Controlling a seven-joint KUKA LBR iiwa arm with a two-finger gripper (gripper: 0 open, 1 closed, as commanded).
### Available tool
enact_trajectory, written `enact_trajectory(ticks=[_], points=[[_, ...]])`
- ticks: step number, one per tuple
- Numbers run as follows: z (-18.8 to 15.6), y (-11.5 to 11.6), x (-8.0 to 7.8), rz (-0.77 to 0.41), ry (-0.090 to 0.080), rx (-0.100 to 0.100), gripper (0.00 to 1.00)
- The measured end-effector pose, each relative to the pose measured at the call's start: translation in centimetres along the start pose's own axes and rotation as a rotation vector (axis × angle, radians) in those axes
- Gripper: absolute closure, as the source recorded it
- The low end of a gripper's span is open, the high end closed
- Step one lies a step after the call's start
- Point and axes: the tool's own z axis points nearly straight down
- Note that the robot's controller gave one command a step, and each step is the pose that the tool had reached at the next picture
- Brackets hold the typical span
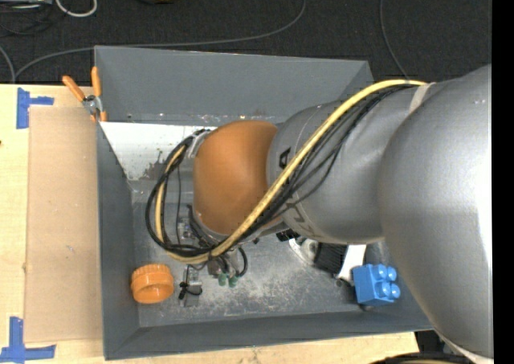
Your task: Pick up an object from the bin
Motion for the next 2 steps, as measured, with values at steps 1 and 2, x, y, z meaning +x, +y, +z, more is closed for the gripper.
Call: enact_trajectory(ticks=[1, 2], points=[[0.0, 0.0, 0.0, 0.000, 0.000, 0.000, 0.00], [4.5, 0.9, -1.3, -0.236, 0.004, 0.001, 0.00]])
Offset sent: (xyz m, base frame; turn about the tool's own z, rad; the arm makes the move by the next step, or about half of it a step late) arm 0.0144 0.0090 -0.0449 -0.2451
